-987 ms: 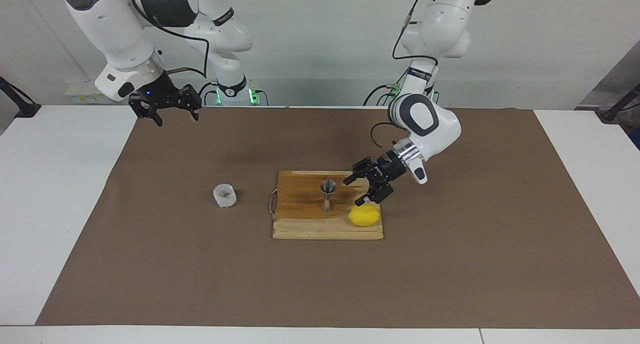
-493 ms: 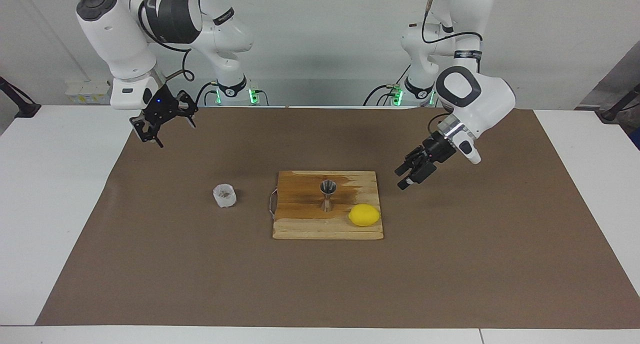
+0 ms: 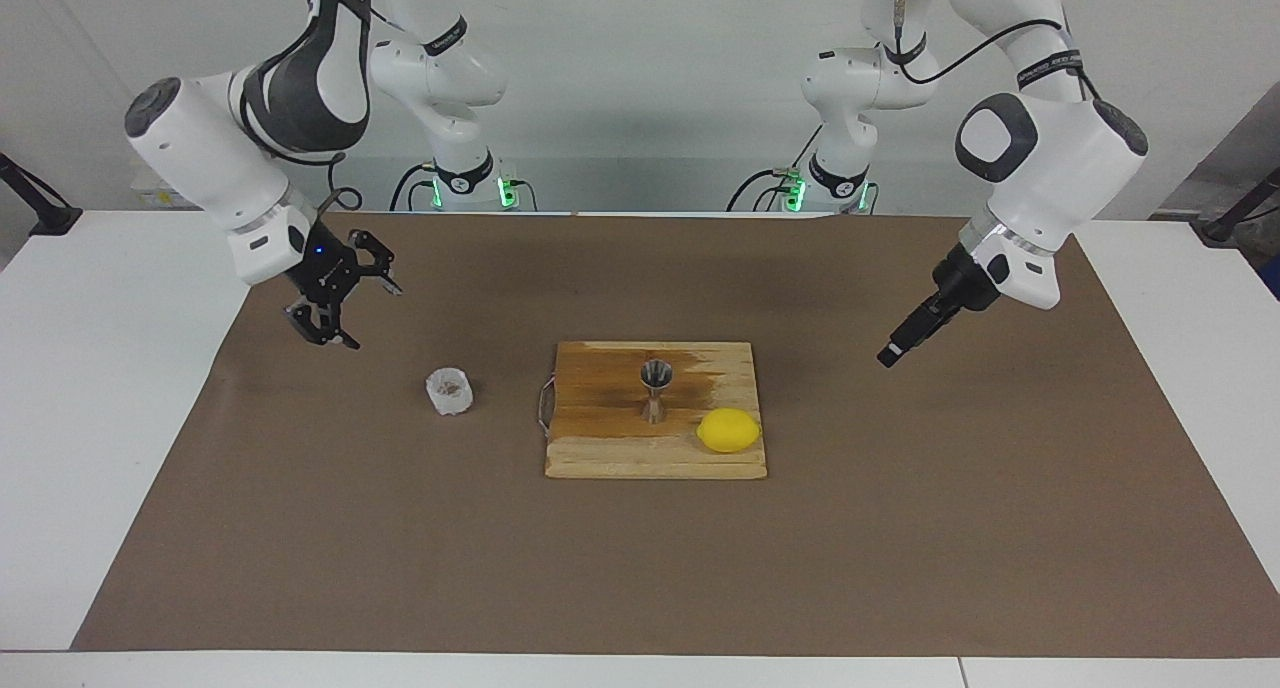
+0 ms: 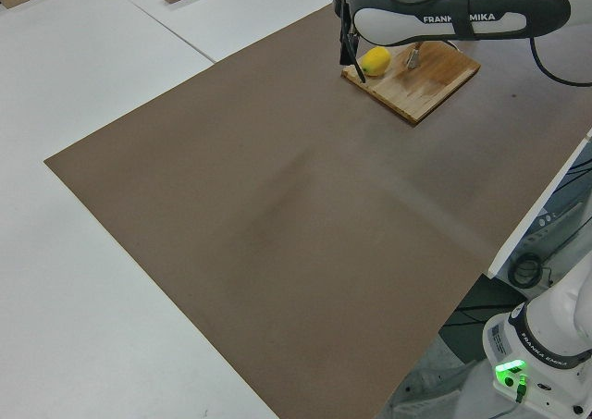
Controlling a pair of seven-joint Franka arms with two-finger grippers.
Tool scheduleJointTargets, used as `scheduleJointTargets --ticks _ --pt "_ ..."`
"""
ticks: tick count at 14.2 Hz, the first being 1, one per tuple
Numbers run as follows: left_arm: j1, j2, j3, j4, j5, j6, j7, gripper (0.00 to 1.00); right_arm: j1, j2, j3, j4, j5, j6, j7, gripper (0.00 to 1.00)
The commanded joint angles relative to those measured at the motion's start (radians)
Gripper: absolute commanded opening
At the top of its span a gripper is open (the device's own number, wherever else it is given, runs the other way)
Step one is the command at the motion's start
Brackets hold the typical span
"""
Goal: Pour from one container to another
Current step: 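Release the cup with the left gripper while the right gripper reaches the white cup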
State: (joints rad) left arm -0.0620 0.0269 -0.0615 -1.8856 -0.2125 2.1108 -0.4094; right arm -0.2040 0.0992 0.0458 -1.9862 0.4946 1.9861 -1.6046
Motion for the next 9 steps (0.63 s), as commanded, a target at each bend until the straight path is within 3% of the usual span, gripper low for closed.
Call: scheduleJointTargets --ticks 1,5,9 --pt "-0.01 -0.074 -0.006 0.005 0.157 -0.087 0.13 1.0 -0.003 0.08 0.009 0.006 0.123 0.046 -0.183 1.0" --pt "-0.021 -0.15 -0.02 0.022 0.254 -0.192 0.286 1.0 -0.023 0.103 0.009 -0.106 0.292 0.057 -0.375 1.0" --pt "-0.025 -0.066 -0.029 0.285 0.271 -0.406 0.301 1.0 -0.025 0.229 0.009 -0.109 0.502 0.054 -0.599 1.0"
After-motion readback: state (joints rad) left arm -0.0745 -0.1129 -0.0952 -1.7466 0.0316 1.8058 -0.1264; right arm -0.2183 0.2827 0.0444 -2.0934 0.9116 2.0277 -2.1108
